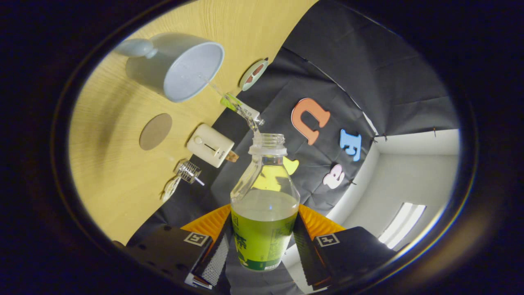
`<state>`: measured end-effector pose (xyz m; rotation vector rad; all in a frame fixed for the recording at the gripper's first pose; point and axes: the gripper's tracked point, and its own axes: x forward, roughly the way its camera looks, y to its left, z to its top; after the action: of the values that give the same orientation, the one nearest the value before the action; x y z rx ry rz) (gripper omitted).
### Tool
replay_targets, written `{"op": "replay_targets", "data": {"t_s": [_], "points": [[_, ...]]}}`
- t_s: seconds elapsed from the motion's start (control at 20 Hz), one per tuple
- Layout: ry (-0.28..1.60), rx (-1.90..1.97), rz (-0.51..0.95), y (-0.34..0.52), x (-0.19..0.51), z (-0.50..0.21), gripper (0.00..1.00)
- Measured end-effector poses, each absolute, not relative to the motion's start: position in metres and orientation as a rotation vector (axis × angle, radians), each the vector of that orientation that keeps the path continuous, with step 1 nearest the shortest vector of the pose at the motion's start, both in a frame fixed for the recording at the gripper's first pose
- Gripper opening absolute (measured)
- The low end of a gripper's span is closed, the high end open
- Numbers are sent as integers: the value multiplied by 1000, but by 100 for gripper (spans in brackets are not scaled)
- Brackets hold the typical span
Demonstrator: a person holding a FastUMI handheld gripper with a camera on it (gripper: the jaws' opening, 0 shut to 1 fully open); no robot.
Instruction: Take the bottle from table, then pour the juice into the cup, finally place the bottle on the coaster
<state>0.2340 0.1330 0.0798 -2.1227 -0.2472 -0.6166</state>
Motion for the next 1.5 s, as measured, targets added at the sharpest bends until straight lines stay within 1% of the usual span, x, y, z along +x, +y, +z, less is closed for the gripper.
{"op": "replay_targets", "data": {"t_s": [0.15,0.35,0.45,0.75,1.05,1.15,1.5], "points": [[-268,-2143,-629,140,232,83,80],[-236,-2205,-640,139,230,79,80],[-250,-2243,-648,141,228,79,80],[-248,-2240,-654,141,225,73,80],[-284,-2276,-656,149,221,72,80],[-266,-2283,-678,146,221,74,80],[-291,-2218,-639,149,222,65,80]]}}
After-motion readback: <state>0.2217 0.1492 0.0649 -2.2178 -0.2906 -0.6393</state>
